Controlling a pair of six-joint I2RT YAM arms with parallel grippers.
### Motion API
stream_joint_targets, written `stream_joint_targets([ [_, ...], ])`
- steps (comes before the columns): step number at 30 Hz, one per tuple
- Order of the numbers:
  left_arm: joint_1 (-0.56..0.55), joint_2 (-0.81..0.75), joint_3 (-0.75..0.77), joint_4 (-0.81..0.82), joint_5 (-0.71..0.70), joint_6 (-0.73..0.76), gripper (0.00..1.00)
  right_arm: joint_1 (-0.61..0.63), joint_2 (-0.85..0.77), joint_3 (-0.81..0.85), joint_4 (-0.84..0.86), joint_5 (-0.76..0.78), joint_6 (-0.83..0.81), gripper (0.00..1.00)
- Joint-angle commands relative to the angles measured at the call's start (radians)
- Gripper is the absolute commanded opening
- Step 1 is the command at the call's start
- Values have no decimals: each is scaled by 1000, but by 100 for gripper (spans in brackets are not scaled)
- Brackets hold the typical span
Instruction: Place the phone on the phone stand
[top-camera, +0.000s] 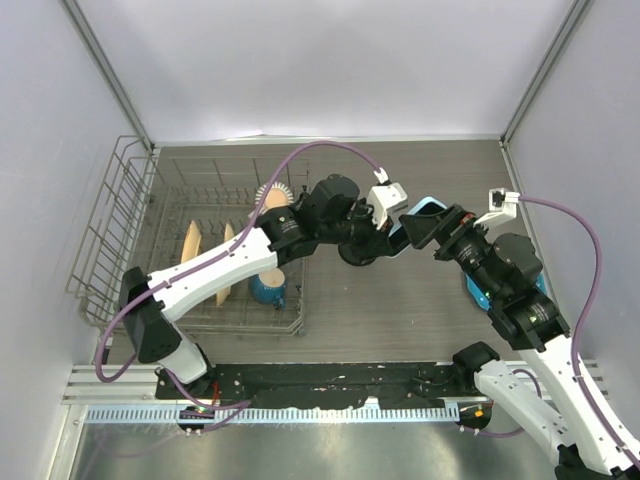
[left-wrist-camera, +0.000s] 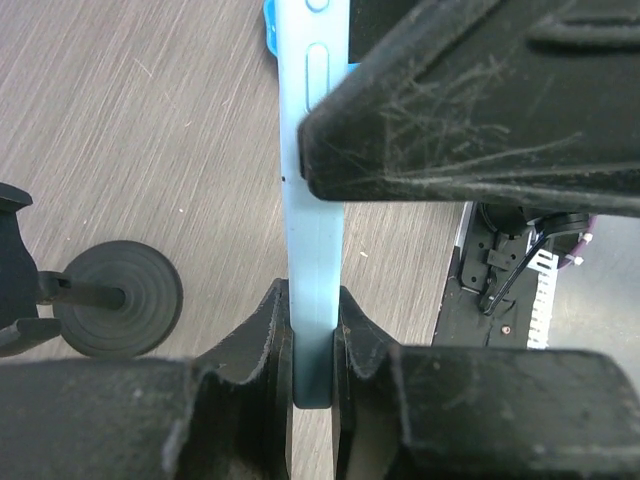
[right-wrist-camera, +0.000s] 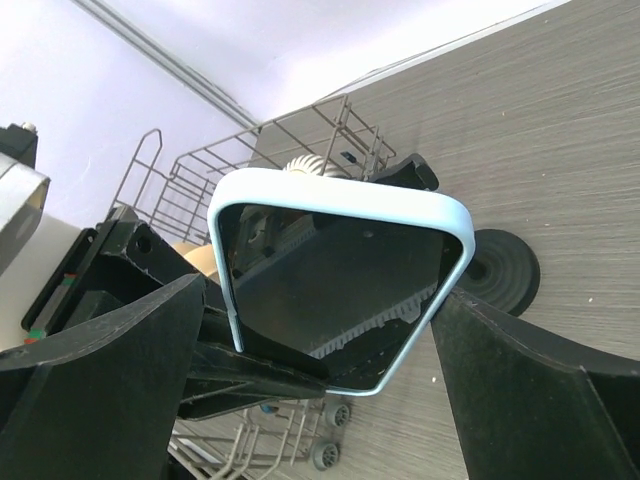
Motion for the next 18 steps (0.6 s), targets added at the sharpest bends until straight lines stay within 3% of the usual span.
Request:
stream_joint_targets([
  [1,9,-86,-7,126,16,-46,0,6,-27,33,18,-100,-98,98],
  [4,37,-91,-9,157,80,-98,0,4,-44,2,30,-158,-117,98],
  [9,86,-111,-57,313,317,-200,0,6,-108,-90,141,-255,-128,98],
  [13,90,-118,-90,413,459,-261,0,6,-128,-148,222,-327,-123,90],
  [18,93,-112,-94,446,497,-289,0,6,-173,-174,285,-350,-115,61],
])
